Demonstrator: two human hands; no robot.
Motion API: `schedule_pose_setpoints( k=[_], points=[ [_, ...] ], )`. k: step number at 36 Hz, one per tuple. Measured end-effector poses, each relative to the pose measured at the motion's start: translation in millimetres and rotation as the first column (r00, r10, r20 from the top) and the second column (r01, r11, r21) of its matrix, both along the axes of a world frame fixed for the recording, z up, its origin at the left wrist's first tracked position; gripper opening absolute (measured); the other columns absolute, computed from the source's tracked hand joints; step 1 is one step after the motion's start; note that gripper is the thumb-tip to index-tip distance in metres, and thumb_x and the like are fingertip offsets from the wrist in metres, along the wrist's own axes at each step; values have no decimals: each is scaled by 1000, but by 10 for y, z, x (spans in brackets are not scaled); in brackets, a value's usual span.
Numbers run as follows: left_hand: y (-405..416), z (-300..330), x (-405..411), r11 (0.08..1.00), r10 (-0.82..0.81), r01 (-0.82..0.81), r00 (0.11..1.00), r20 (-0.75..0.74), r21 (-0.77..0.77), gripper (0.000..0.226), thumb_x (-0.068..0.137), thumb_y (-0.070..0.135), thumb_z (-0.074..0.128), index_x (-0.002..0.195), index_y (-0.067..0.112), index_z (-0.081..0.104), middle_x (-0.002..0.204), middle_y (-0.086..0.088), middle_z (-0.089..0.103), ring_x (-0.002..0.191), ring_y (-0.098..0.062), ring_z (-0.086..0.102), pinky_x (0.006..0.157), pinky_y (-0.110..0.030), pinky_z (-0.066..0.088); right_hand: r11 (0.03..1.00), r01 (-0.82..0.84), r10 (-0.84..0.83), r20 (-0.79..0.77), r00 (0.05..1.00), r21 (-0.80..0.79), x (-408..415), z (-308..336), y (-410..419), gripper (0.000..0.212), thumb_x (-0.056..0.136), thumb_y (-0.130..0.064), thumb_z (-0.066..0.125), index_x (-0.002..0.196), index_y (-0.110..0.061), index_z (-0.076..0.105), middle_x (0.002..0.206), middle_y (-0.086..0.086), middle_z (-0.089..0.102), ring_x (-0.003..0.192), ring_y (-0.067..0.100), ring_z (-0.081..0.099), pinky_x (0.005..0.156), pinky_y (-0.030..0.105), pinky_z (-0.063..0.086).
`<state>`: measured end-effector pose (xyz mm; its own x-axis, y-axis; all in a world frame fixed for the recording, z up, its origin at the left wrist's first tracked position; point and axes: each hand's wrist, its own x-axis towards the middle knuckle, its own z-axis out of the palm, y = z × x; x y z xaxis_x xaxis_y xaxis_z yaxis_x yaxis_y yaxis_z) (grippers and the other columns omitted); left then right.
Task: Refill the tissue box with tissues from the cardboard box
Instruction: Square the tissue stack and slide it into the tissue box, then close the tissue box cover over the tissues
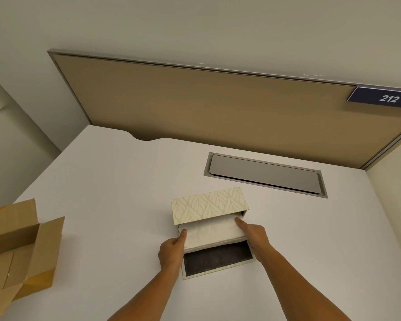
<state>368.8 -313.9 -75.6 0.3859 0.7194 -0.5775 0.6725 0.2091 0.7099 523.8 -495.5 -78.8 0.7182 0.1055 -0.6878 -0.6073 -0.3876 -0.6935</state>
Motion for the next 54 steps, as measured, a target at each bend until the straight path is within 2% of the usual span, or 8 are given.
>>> schedule_pose_setpoints(
  k=[3, 6, 13, 17, 22, 27, 46, 54],
  points=[
    [26, -38, -29, 997, 32, -26, 996, -78, 75, 72, 78, 65, 64, 104, -3, 67, 102, -21, 71, 95, -38, 67, 81, -44, 56, 999, -21, 23, 42, 999, -39, -19, -19, 11, 56, 85, -52, 71, 115, -6, 63, 118, 14, 65, 109, 31, 59, 101, 44, 48],
    [1, 71, -17, 992, 32, -28, 999, -29, 122, 61, 84, 48, 69, 124, 5, 58, 125, -15, 63, 112, -34, 60, 91, -43, 52, 999, -31, 33, 56, 998, -35, -36, 30, -6, 60, 88, -49, 69, 128, -6, 58, 126, 14, 61, 117, 32, 56, 102, 44, 46],
    [221, 236, -21, 821, -94, -118, 937, 336, 559, 38, 91, 2, 58, 127, 13, 52, 136, -11, 42, 121, -28, 52, 94, -43, 53, 999, 43, -45, 93, 995, 24, 73, 165, -121, 52, 95, -27, 63, 143, -17, 44, 147, 9, 48, 131, 33, 48, 108, 48, 43],
    [414, 415, 108, 716, -315, 42, 911, 268, 697, 37, 95, 9, 53, 132, 10, 51, 142, -11, 44, 130, -26, 46, 104, -35, 40, 992, 127, -126, 297, 946, 17, 171, 332, -113, 41, 101, -17, 54, 141, -16, 47, 143, 10, 50, 125, 29, 51, 99, 39, 44],
    [492, 478, 324, 713, -503, 382, 863, 50, 589, 48, 100, 25, 47, 146, 13, 37, 153, -8, 37, 138, -25, 39, 111, -38, 35, 992, -55, 106, 529, 842, -111, 282, 519, 56, 47, 99, -35, 58, 143, -23, 46, 141, 9, 53, 120, 25, 56, 97, 38, 49],
    [501, 404, 315, 648, -580, 507, 812, -63, 568, 51, 100, 19, 48, 148, 9, 34, 156, -8, 33, 140, -25, 38, 114, -37, 34, 941, -272, 336, 462, 821, -200, 392, 568, 179, 65, 95, -14, 65, 152, -25, 36, 148, 8, 50, 125, 29, 57, 100, 44, 55],
    [316, 427, 174, 592, -576, 516, 808, -123, 620, 59, 93, 12, 61, 146, 11, 34, 151, -8, 34, 134, -23, 42, 101, -30, 48, 932, -304, 362, 460, 811, -197, 222, 666, 22, 69, 91, -7, 70, 150, -25, 38, 137, 9, 57, 105, 17, 59, 70, 19, 53],
    [220, 473, 10, 596, -605, 509, 793, -70, 621, 61, 92, 11, 63, 146, 11, 34, 147, -6, 30, 132, -22, 41, 101, -22, 41, 908, -351, 419, 446, 791, -230, 130, 649, -119, 83, 90, 1, 68, 155, -30, 27, 127, 6, 52, 105, 22, 59, 90, 42, 58]
  ],
)
